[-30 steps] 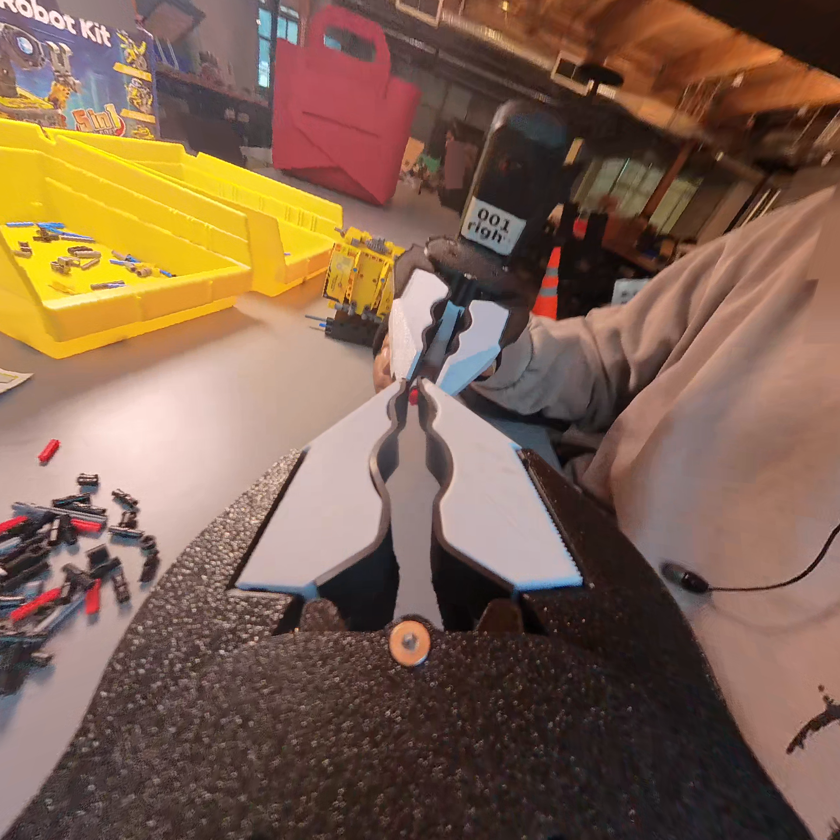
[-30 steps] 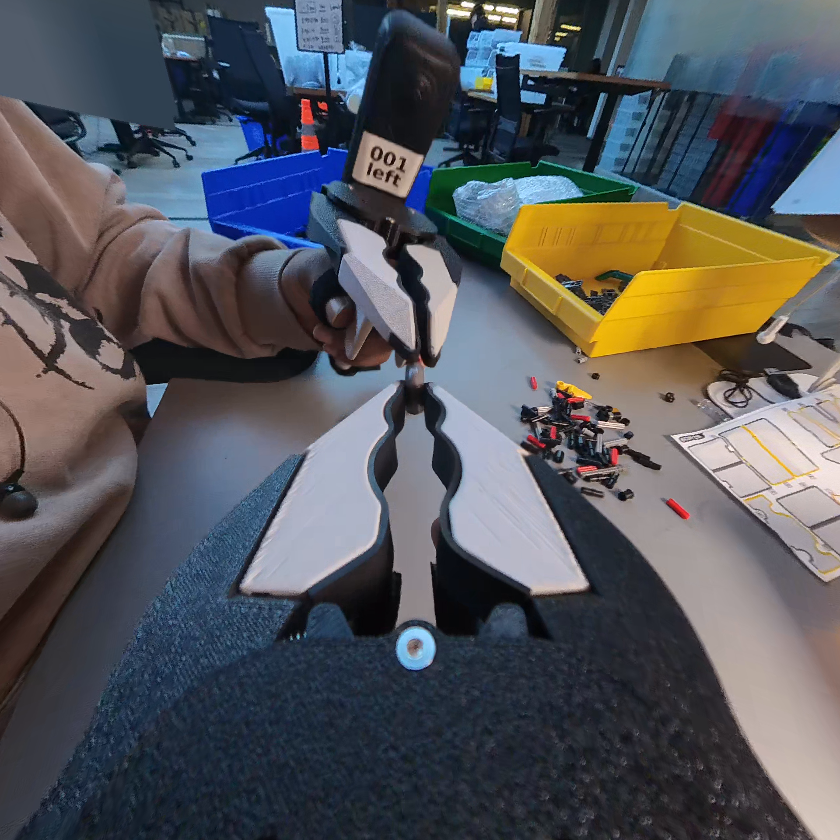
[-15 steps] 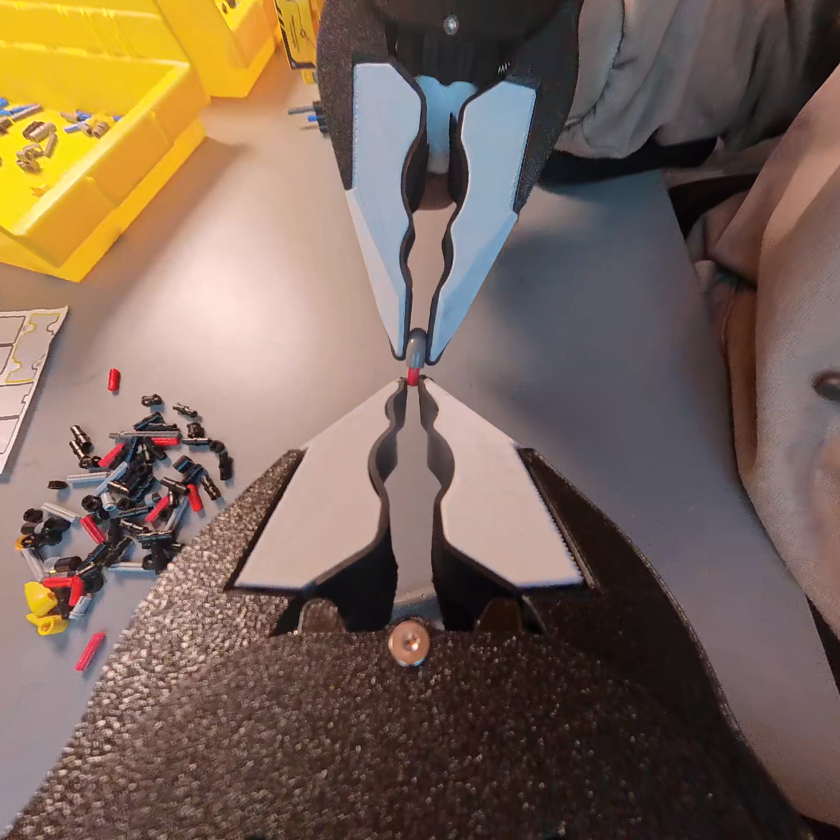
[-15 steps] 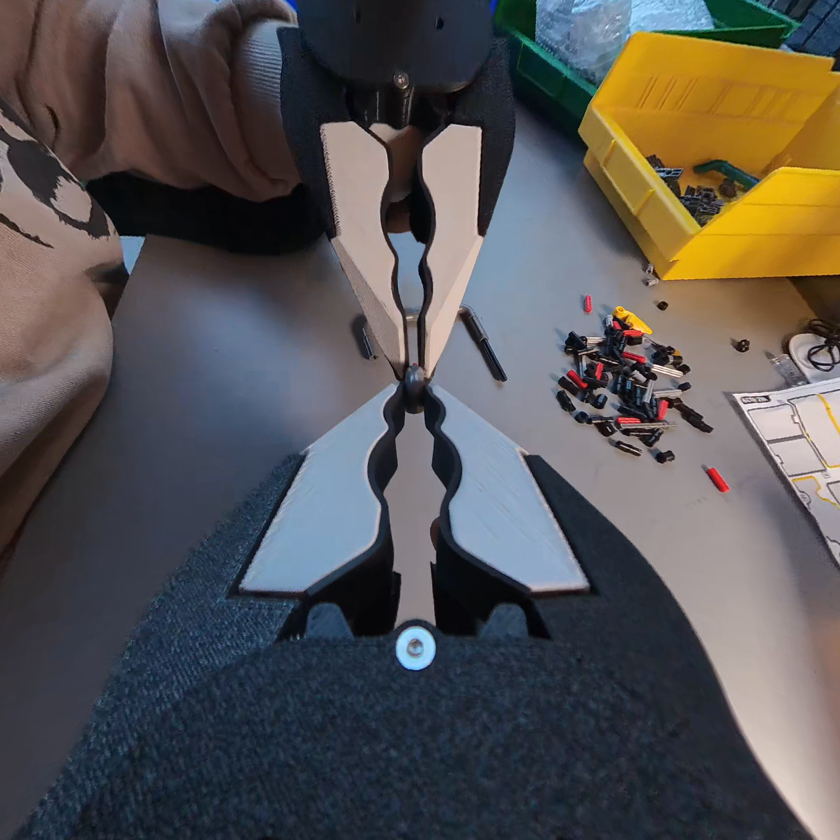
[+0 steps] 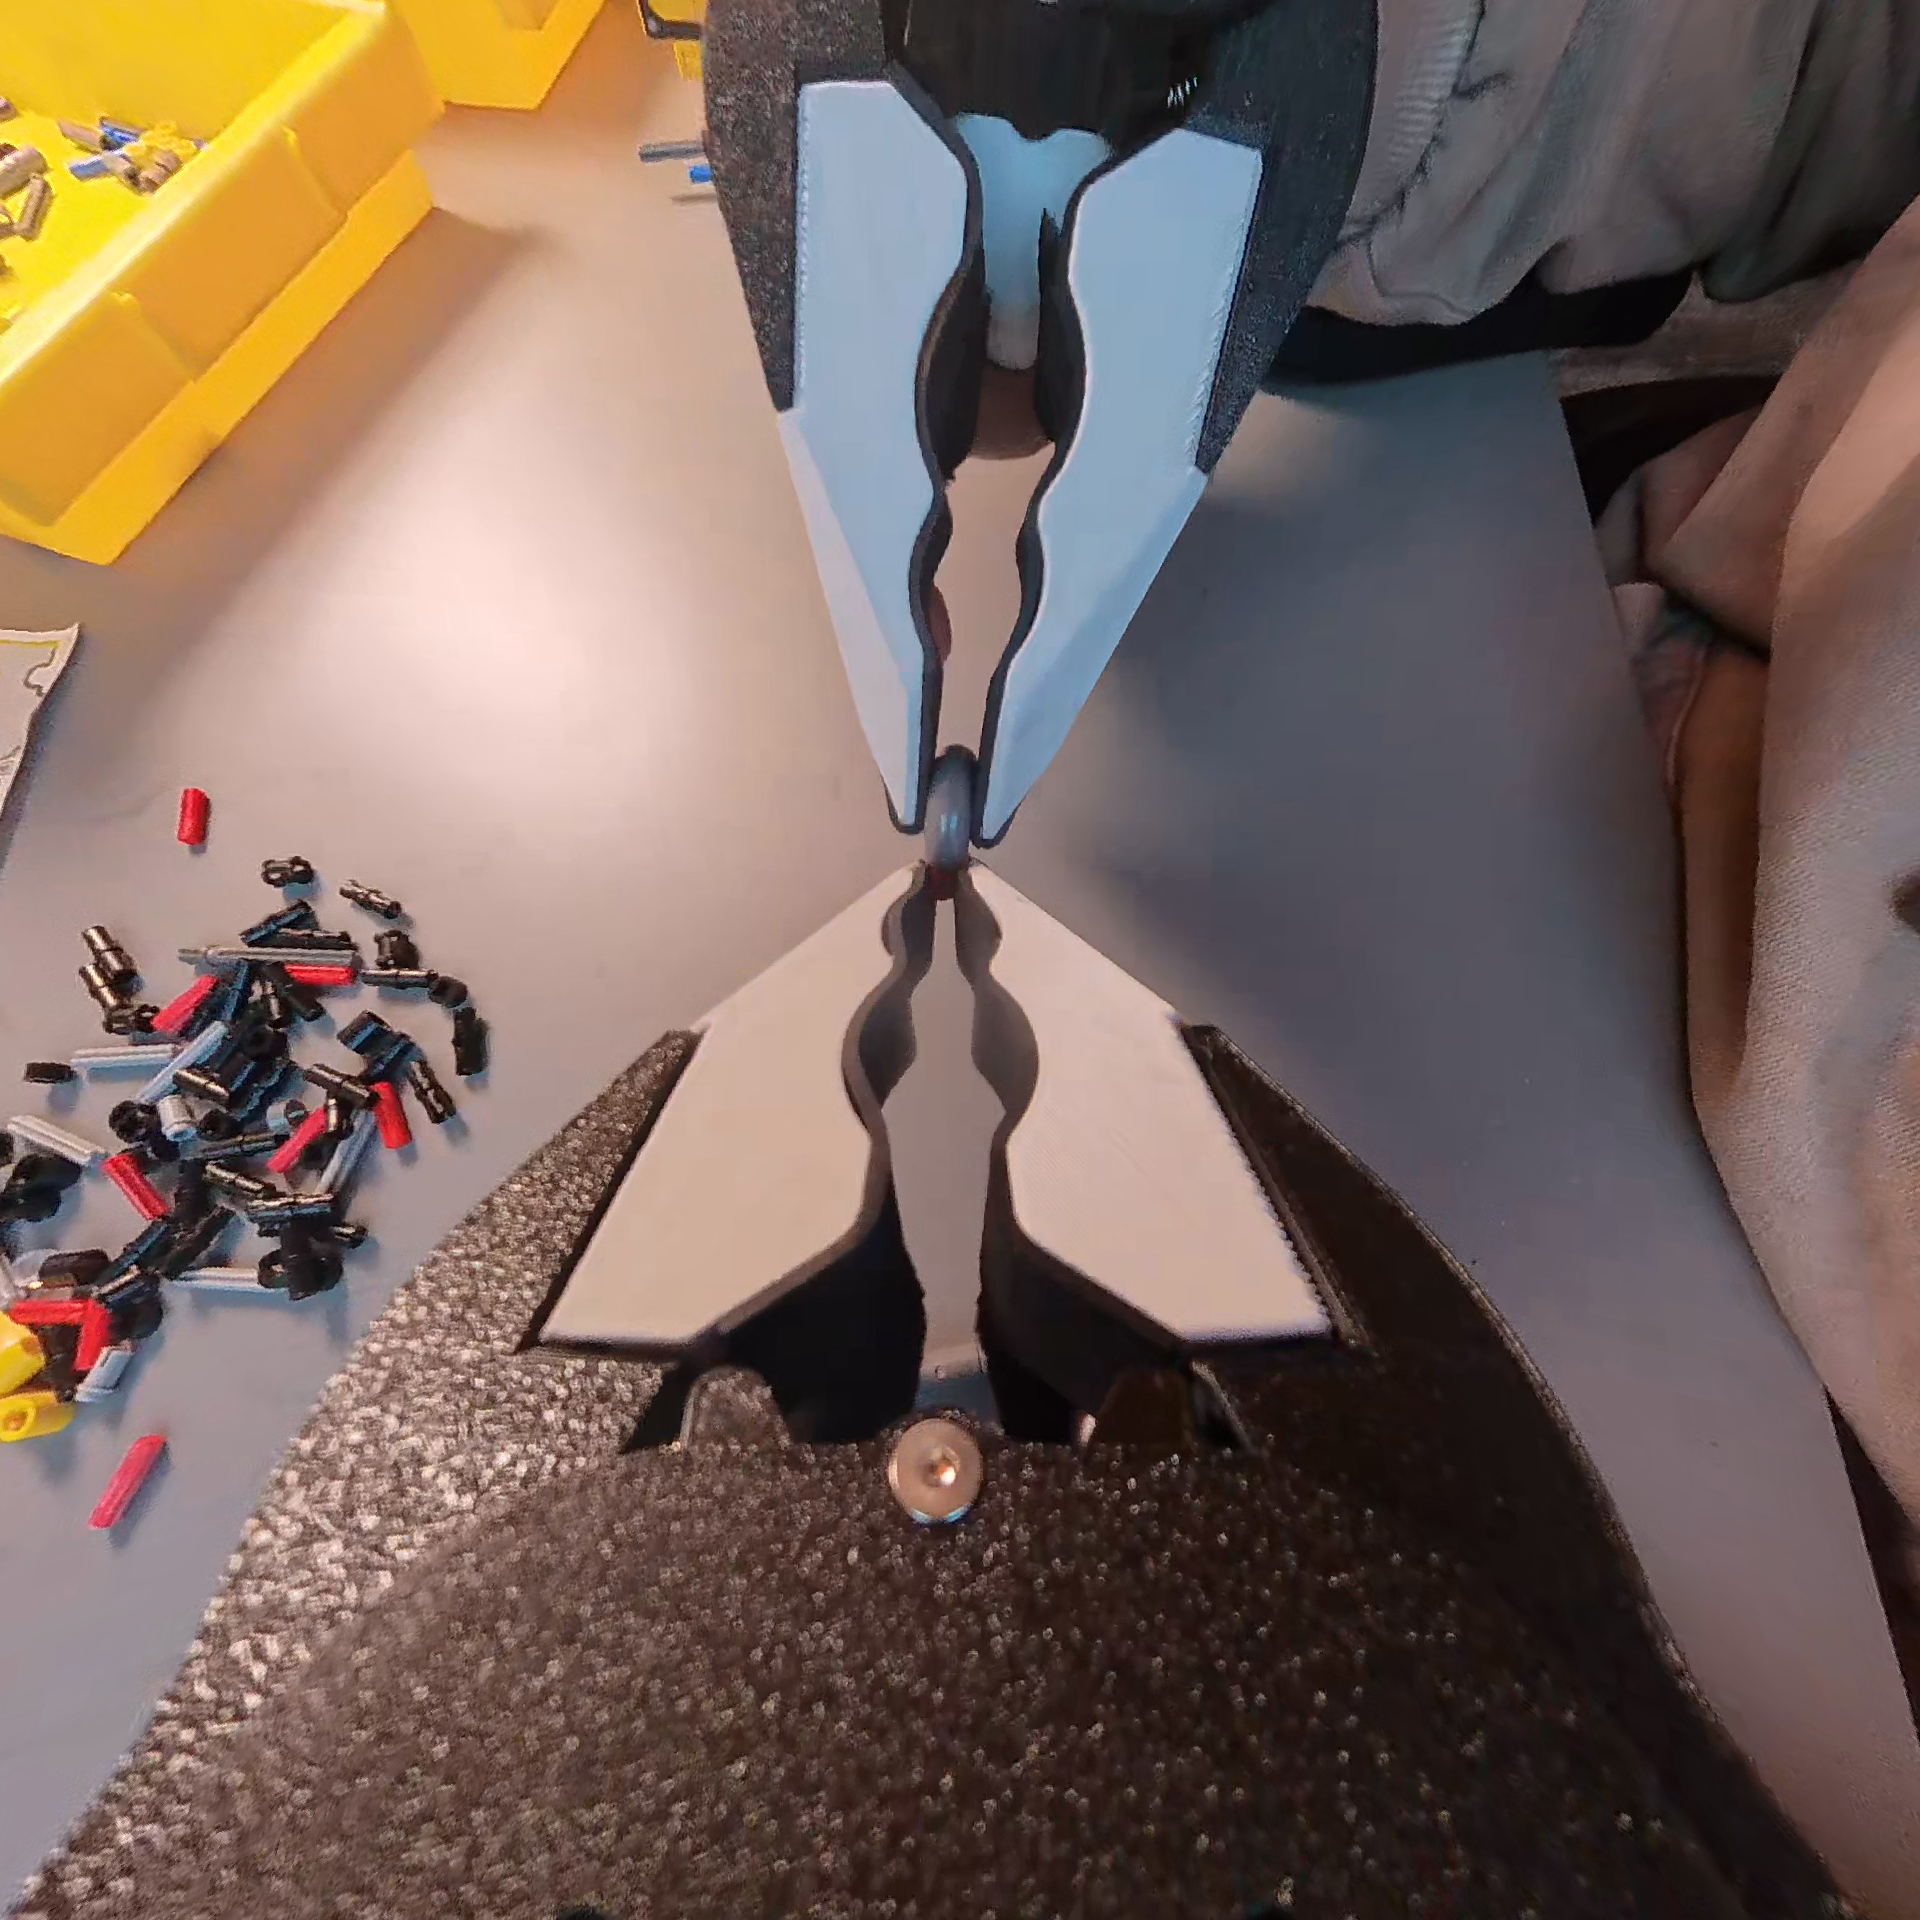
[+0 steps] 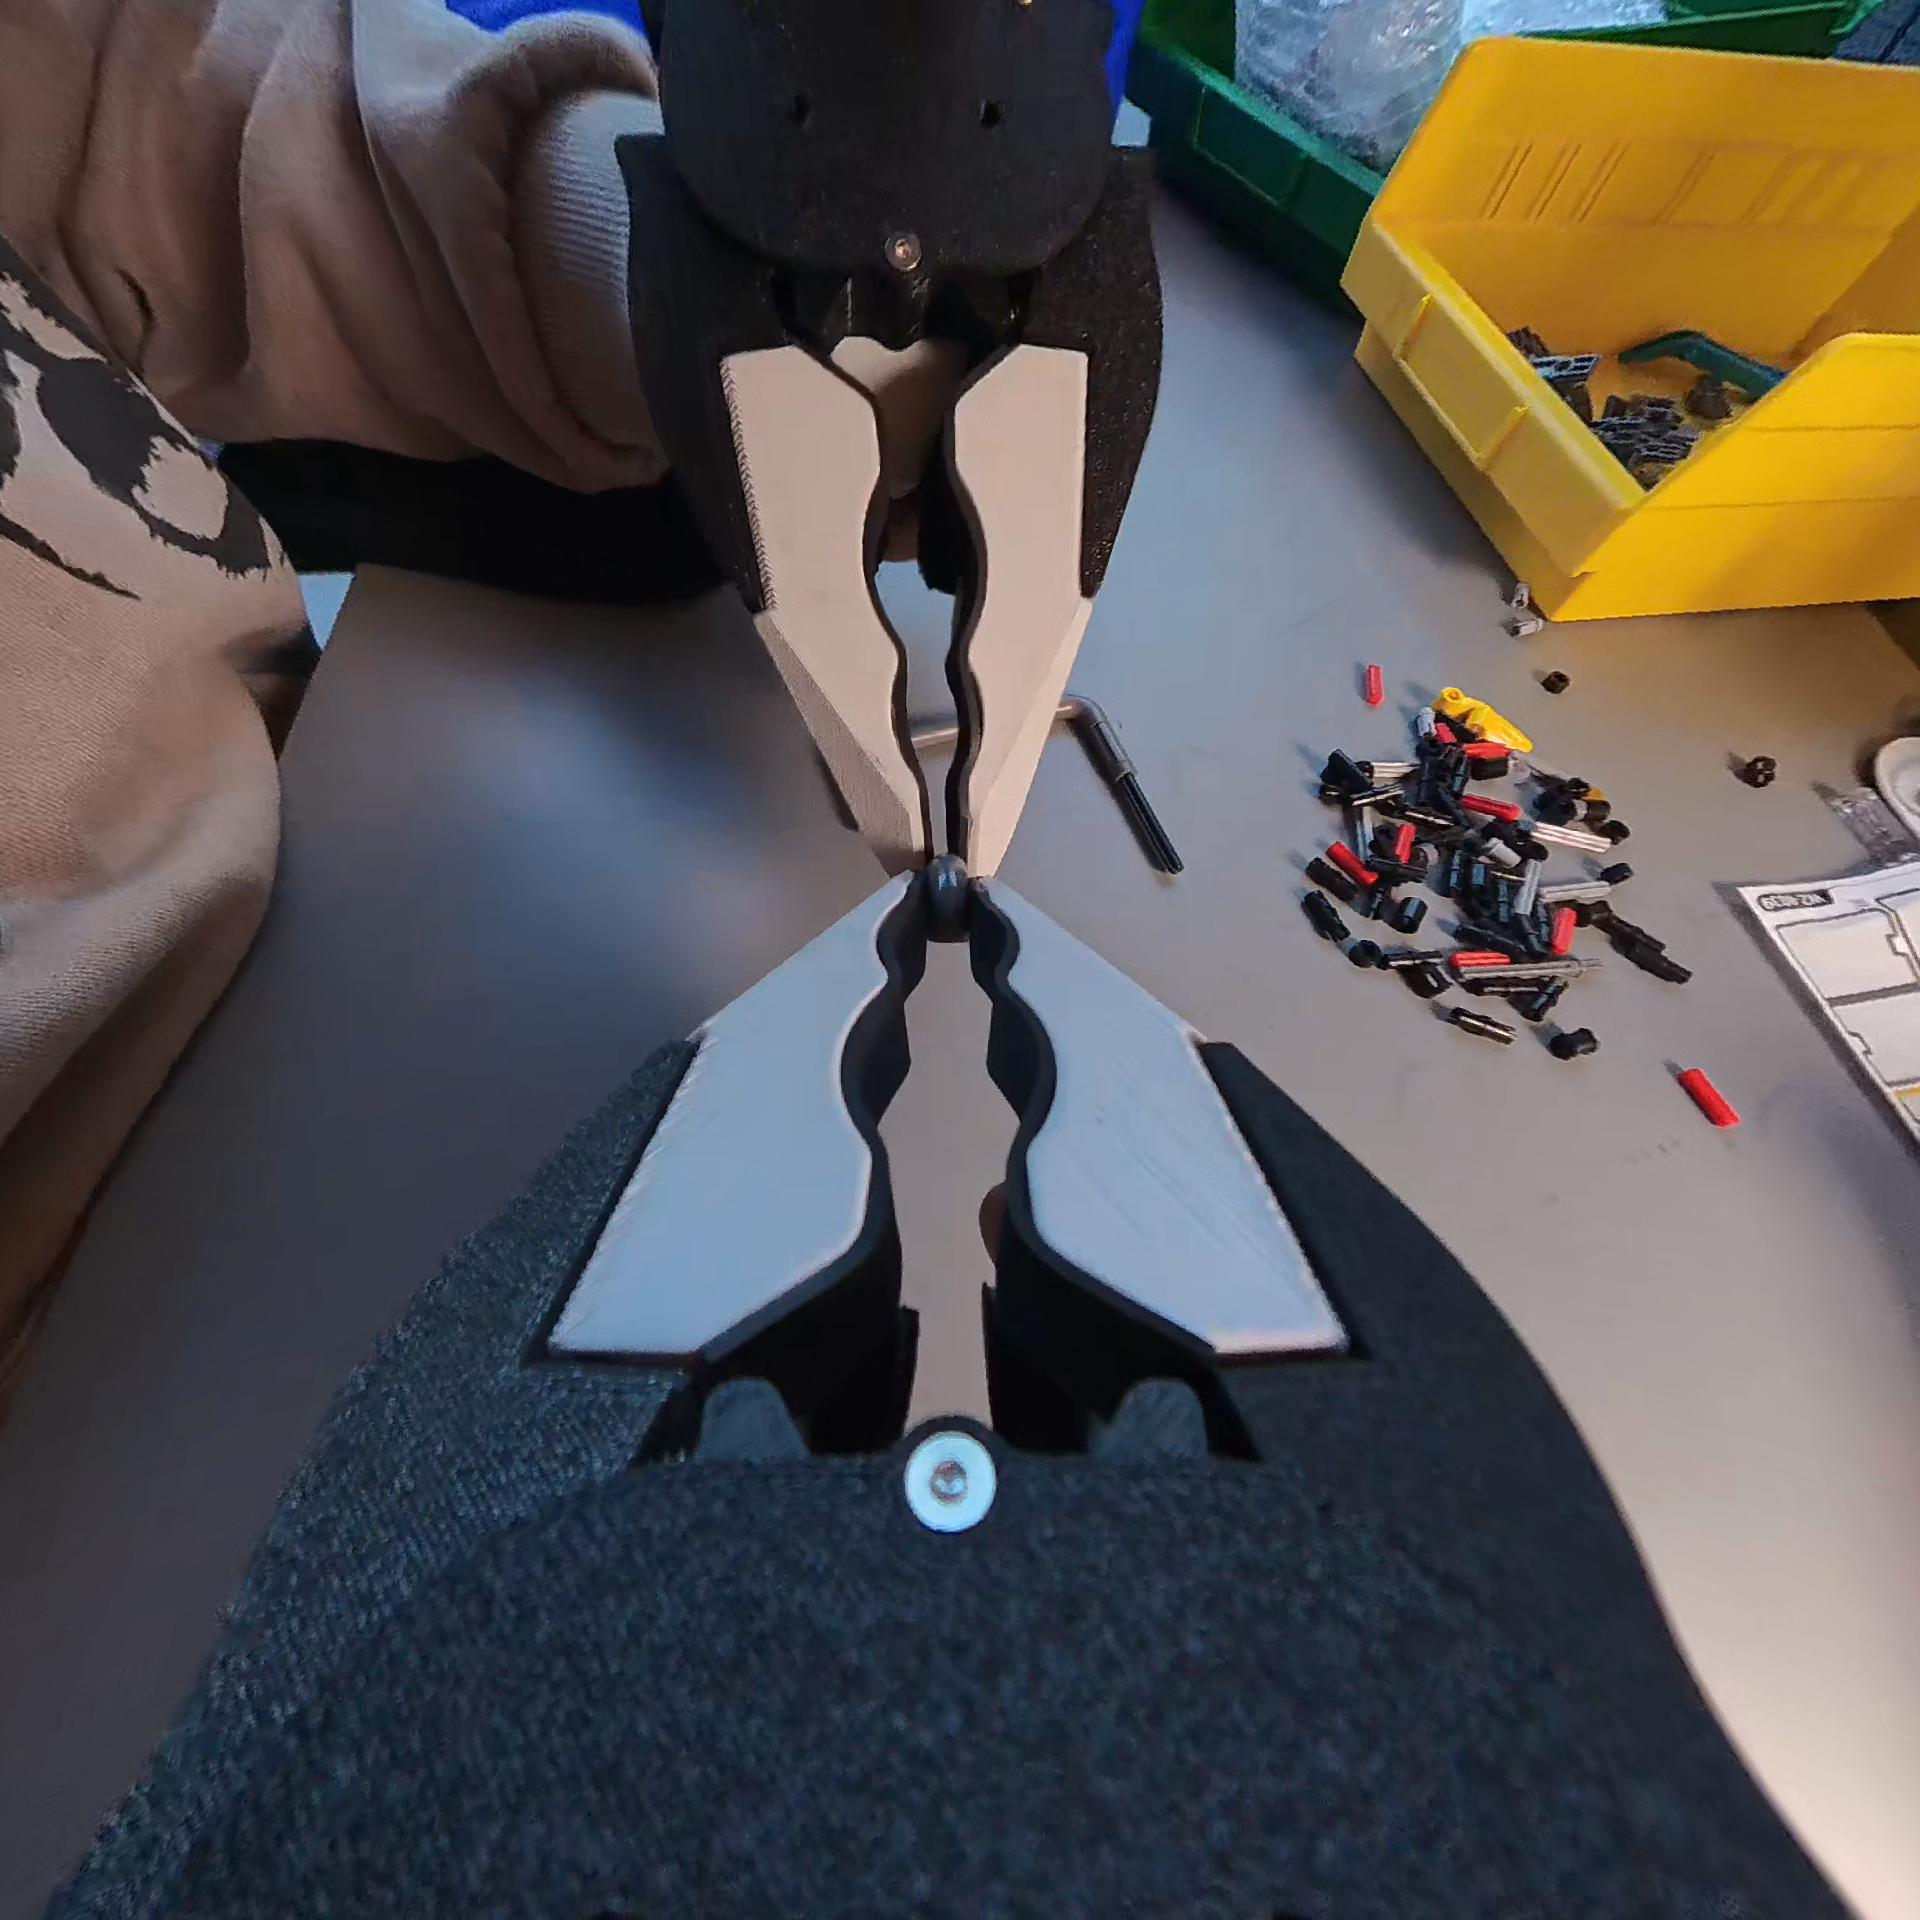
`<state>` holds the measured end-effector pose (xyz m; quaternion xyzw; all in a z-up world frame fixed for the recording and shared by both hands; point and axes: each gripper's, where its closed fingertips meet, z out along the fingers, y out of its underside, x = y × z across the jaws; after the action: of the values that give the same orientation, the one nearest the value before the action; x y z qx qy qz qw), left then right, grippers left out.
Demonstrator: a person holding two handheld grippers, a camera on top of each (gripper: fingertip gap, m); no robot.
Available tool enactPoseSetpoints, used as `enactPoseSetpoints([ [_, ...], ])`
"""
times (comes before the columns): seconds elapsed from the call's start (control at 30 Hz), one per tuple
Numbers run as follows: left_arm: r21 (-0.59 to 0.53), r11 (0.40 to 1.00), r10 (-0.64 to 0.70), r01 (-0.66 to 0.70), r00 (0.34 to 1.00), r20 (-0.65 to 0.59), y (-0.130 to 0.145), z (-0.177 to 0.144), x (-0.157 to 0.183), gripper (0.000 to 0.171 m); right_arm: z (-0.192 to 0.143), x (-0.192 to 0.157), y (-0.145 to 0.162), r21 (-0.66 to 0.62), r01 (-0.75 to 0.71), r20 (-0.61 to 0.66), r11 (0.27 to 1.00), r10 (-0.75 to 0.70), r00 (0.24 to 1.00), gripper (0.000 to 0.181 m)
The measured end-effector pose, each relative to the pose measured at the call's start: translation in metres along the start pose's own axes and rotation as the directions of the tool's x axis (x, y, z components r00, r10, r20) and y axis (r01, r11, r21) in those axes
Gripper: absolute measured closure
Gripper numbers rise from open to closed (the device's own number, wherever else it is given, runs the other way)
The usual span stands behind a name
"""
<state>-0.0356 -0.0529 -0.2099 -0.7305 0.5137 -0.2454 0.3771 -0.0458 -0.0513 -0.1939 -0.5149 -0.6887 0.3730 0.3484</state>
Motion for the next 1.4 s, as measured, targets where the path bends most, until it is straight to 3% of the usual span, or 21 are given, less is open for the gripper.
enactPoseSetpoints([
  [0.03,0.015,1.0,-0.019,0.019,1.0,-0.006,-0.002,0.0,0.0,0.168,-0.002,0.0,-0.002,0.027,-0.025,0.002,0.999,0.025,1.0,0.177],
  [0.23,0.124,0.989,-0.083,0.085,0.996,-0.025,-0.018,-0.001,0.001,0.168,-0.016,0.004,-0.012,0.18,-0.25,0.099,0.952,0.235,0.967,0.177],
  [0.37,0.177,0.983,-0.06,0.053,0.998,0.034,-0.031,-0.005,-0.003,0.168,-0.027,0.01,-0.024,0.276,-0.361,0.171,0.891,0.324,0.931,0.178],
  [0.7,0.226,0.974,-0.022,-0.002,0.994,0.103,-0.05,-0.011,-0.009,0.168,-0.043,0.02,-0.046,0.402,-0.366,0.177,0.839,0.321,0.93,0.178],
  [0.77,0.22,0.975,-0.022,0.0,0.995,0.097,-0.05,-0.009,-0.008,0.168,-0.044,0.021,-0.049,0.414,-0.361,0.171,0.836,0.318,0.933,0.179],
  [0.8,0.158,0.987,-0.005,-0.01,0.995,0.097,-0.039,0.0,-0.007,0.171,-0.046,0.021,-0.051,0.43,-0.371,0.186,0.823,0.321,0.929,0.181],
  [0.83,-0.029,0.999,0.024,-0.021,0.996,0.088,-0.001,0.019,-0.004,0.167,-0.08,0.035,-0.082,0.615,-0.442,0.272,0.653,0.351,0.896,0.181],
  [0.87,-0.066,0.998,0.0,0.002,1.0,0.029,0.018,0.033,0.011,0.168,-0.11,0.05,-0.096,0.689,-0.409,0.246,0.599,0.337,0.909,0.181],
  [0.9,0.004,1.0,-0.007,0.007,1.0,0.017,0.005,0.03,0.017,0.169,-0.117,0.054,-0.096,0.679,-0.281,0.102,0.678,0.292,0.951,0.181],
  [0.93,0.099,0.995,-0.01,0.005,0.999,0.05,-0.022,0.016,0.008,0.169,-0.1,0.044,-0.086,0.592,-0.2,0.022,0.781,0.233,0.972,0.181],
  [0.97,0.162,0.987,-0.034,0.023,0.997,0.069,-0.042,0.004,-0.005,0.169,-0.082,0.036,-0.072,0.536,-0.212,0.019,0.817,0.239,0.971,0.181],
  [1.03,0.153,0.988,-0.042,0.029,0.995,0.086,-0.049,0.002,-0.02,0.169,-0.071,0.033,-0.059,0.515,-0.294,0.079,0.805,0.297,0.951,0.181],
  [1.1,0.102,0.994,-0.042,0.031,0.994,0.102,-0.036,0.008,-0.024,0.169,-0.075,0.044,-0.05,0.462,-0.194,-0.034,0.866,0.236,0.971,0.181],
  [1.23,0.104,0.993,-0.058,0.048,0.994,0.095,-0.031,0.007,-0.021,0.168,-0.052,0.032,-0.021,0.265,-0.177,0.017,0.948,0.179,0.984,0.148],
  [1.4,0.121,0.991,-0.065,0.053,0.993,0.098,-0.03,0.006,-0.017,0.168,-0.028,0.022,-0.014,0.214,-0.168,0.02,0.962,0.167,0.986,0.176],
])
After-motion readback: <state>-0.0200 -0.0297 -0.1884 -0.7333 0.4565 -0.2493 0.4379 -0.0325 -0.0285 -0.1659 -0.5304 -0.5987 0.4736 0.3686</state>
